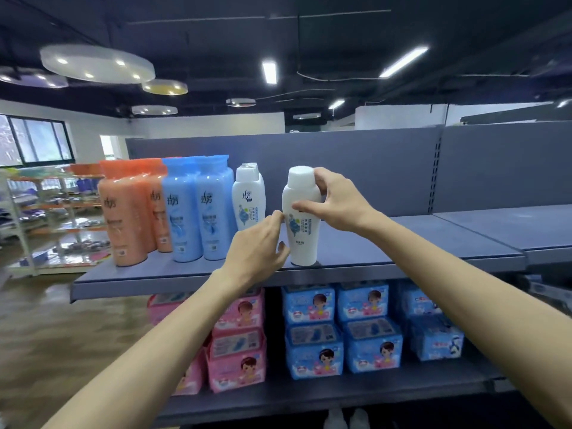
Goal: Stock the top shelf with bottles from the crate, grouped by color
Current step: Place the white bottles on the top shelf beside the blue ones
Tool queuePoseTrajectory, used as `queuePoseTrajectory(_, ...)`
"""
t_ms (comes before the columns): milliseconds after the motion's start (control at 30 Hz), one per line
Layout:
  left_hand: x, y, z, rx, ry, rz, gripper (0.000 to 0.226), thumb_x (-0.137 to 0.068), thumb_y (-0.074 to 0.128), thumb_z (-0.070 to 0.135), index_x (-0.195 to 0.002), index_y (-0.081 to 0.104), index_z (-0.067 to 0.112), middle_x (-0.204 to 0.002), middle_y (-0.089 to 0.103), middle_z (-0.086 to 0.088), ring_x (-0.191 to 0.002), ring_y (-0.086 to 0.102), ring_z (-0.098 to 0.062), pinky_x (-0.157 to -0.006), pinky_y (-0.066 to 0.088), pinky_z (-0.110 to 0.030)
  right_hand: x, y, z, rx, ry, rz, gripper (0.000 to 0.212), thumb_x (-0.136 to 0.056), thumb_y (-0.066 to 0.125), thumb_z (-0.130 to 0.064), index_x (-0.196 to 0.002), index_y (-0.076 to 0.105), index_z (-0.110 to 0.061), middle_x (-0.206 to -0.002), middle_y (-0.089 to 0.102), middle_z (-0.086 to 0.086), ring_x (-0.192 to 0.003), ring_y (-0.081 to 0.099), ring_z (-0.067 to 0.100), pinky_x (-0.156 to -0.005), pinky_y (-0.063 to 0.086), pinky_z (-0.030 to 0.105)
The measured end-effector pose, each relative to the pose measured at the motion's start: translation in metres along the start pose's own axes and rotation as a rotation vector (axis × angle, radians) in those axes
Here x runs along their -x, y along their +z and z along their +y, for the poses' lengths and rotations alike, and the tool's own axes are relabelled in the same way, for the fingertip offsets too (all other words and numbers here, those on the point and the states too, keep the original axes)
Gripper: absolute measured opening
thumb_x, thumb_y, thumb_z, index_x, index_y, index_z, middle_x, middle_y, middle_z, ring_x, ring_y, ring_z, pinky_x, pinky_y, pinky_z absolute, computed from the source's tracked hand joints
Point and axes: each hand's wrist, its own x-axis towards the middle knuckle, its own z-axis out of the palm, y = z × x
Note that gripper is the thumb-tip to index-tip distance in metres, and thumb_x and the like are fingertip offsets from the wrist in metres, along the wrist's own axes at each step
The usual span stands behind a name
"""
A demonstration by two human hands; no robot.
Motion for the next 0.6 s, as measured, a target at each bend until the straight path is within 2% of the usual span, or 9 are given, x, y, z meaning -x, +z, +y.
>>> queuePoseTrajectory(67,-0.004,0.005,-0.002,0.001,-0.006,-0.018,0.03,-0.087,0.051,0.027,-0.114,0.041,0.017,-0.086,0.052,0.008,-0.07,0.056,-0.025,-0.052,0.041,-0.034,-0.003,0.002,0.009,-0.021,0.041,0.0,0.049,-0.081,0.076,-0.035,-0.123,0.055,-0.023,-0.111,0.067,-0.009,-0.1,0.065,0.009,-0.088,0.056,0.038)
queuePoseTrajectory(167,-0.008,0.015,-0.005,0.029,-0.054,-0.017,0.024,-0.087,0.05,0.028,-0.107,0.041,0.018,-0.085,0.058,0.003,-0.067,0.057,-0.027,-0.053,0.047,-0.038,0.001,0.007,0.021,0.031,0.115,-0.081,0.064,-0.073,0.083,-0.033,-0.124,0.047,-0.023,-0.113,0.066,-0.007,-0.101,0.064,0.011,-0.085,0.055,0.03)
queuePoseTrajectory(233,-0.009,0.022,-0.007,0.042,-0.086,-0.009,0.023,-0.086,0.05,0.028,-0.104,0.04,0.018,-0.083,0.06,0.002,-0.066,0.057,-0.028,-0.054,0.048,-0.04,0.013,0.02,0.033,0.11,0.155,-0.137,0.068,-0.068,0.088,-0.031,-0.119,0.046,-0.02,-0.112,0.065,-0.005,-0.097,0.063,0.011,-0.076,0.052,0.018)
queuePoseTrajectory(333,-0.01,0.033,-0.005,0.061,-0.096,0.014,0.025,-0.085,0.053,0.024,-0.107,0.044,0.015,-0.085,0.062,-0.001,-0.071,0.059,-0.031,-0.053,0.04,-0.036,0.03,0.043,0.052,0.068,0.209,-0.132,0.063,-0.066,0.088,-0.03,-0.115,0.05,-0.02,-0.105,0.063,-0.009,-0.088,0.061,0.0,-0.063,0.045,0.004)
queuePoseTrajectory(400,-0.013,0.039,-0.003,0.082,-0.127,0.033,0.026,-0.084,0.054,0.023,-0.107,0.045,0.015,-0.084,0.062,0.0,-0.071,0.059,-0.03,-0.054,0.034,-0.033,0.03,0.051,0.061,0.038,0.219,-0.118,0.061,-0.067,0.087,-0.031,-0.117,0.054,-0.021,-0.104,0.063,-0.01,-0.087,0.059,-0.004,-0.061,0.044,0.003)
queuePoseTrajectory(533,-0.022,0.055,-0.002,0.07,-0.164,0.028,0.026,-0.084,0.054,0.025,-0.106,0.045,0.015,-0.081,0.059,0.002,-0.072,0.059,-0.028,-0.054,0.036,-0.033,0.013,0.054,0.079,0.071,0.249,-0.103,0.06,-0.067,0.086,-0.034,-0.118,0.057,-0.019,-0.111,0.064,-0.006,-0.095,0.061,0.007,-0.065,0.044,0.008)
queuePoseTrajectory(600,-0.026,0.063,-0.002,0.051,-0.119,0.013,0.026,-0.085,0.054,0.025,-0.107,0.046,0.014,-0.084,0.06,0.001,-0.075,0.059,-0.028,-0.054,0.036,-0.033,0.004,0.054,0.09,0.082,0.253,-0.109,0.062,-0.068,0.086,-0.035,-0.119,0.055,-0.018,-0.113,0.064,-0.006,-0.097,0.061,0.009,-0.07,0.044,0.012)
